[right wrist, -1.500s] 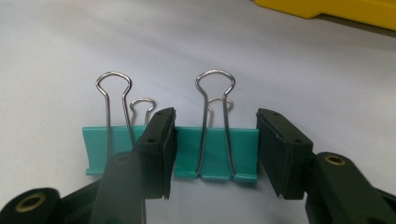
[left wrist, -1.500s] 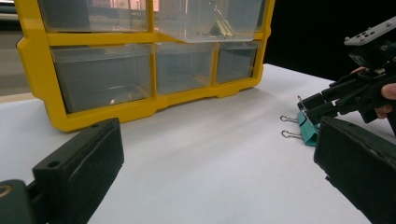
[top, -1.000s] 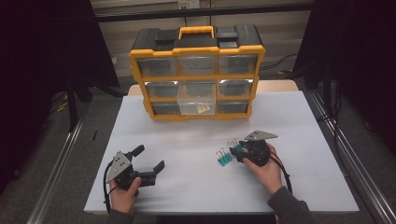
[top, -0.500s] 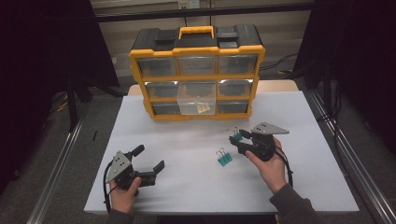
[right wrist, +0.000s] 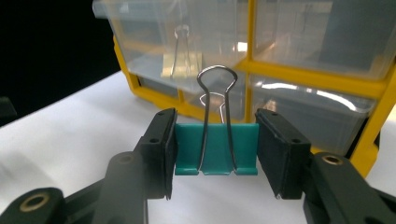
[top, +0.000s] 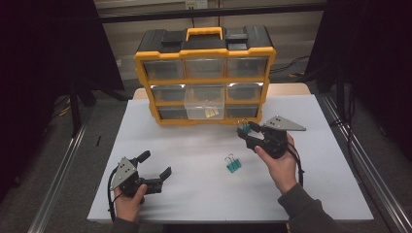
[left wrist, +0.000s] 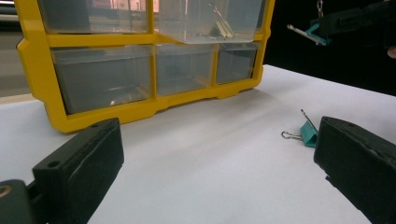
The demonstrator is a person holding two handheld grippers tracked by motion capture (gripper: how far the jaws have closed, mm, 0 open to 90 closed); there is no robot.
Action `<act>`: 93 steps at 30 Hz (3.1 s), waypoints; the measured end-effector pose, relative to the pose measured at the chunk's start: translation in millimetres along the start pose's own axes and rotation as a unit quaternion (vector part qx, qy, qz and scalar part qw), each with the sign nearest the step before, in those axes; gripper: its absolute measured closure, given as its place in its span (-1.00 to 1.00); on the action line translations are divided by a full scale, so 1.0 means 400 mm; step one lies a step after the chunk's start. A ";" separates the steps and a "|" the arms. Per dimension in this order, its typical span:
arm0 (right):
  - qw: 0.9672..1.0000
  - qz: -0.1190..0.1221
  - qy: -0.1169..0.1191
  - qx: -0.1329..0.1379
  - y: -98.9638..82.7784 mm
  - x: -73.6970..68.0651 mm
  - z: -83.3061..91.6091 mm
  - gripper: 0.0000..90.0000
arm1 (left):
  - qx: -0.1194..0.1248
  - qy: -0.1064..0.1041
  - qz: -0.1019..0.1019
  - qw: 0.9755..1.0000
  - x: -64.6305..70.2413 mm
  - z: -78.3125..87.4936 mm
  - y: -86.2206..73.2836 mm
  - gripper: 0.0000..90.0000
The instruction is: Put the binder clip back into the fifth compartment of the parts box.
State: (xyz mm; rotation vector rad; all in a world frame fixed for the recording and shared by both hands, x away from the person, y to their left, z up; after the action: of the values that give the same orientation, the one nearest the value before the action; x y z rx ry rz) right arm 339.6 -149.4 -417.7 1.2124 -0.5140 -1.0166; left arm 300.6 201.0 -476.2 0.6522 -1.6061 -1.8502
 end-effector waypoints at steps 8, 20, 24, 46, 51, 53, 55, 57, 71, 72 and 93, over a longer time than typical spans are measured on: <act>1.000 -0.004 -0.002 0.028 0.053 -0.002 0.000 0.12 | -0.001 0.000 0.000 1.000 0.001 -0.001 0.000 -0.96; 0.999 -0.014 0.005 0.051 0.110 -0.005 -0.004 0.12 | 0.000 0.002 0.000 1.000 0.000 0.000 0.000 -0.96; 0.998 -0.015 0.005 0.054 0.129 -0.006 -0.004 0.12 | 0.001 -0.001 0.002 1.000 -0.001 0.001 0.001 -0.96; 0.998 -0.001 0.003 0.065 0.214 -0.032 -0.030 0.12 | 0.002 0.000 0.000 1.000 -0.003 0.002 0.002 -0.96; 0.997 -0.002 0.005 0.071 0.237 -0.037 -0.047 0.12 | 0.004 0.004 0.003 1.000 -0.002 0.005 0.003 -0.96; 0.997 0.001 0.006 0.072 0.245 -0.040 -0.055 0.12 | 0.001 0.001 0.004 1.000 -0.002 0.006 0.001 -0.96; 0.997 0.001 0.005 0.072 0.251 -0.043 -0.066 0.12 | 0.004 0.001 0.007 1.000 -0.002 0.005 0.002 -0.96; 0.997 0.003 0.005 0.071 0.256 -0.047 -0.078 0.12 | 0.007 0.002 0.010 1.000 -0.001 0.004 0.003 -0.96; 0.998 0.032 0.012 0.061 0.280 -0.094 -0.151 0.12 | 0.007 0.005 0.005 1.000 -0.005 0.008 0.005 -0.96; 0.998 0.030 0.016 0.060 0.280 -0.097 -0.156 0.12 | 0.007 0.007 0.000 1.000 -0.009 0.009 0.004 -0.96; 0.998 0.040 0.015 0.039 0.252 -0.109 -0.221 0.12 | 0.009 0.005 0.007 1.000 -0.006 0.007 0.004 -0.96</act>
State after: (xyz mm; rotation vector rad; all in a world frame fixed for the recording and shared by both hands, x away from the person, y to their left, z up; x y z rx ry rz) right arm 425.2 -64.9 -343.8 1.2639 -0.5790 -0.9155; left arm 300.4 204.6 -474.0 0.6551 -1.6184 -1.8207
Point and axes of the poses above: each handheld gripper's, and its own axes: z roughly backward along the jaws, y roughly out of its top, x roughly to its right, the point moved 5 cm from there along -z, roughly forward along the jaws, and after that the axes turned 3 degrees about -z, right-handed, at the moved point
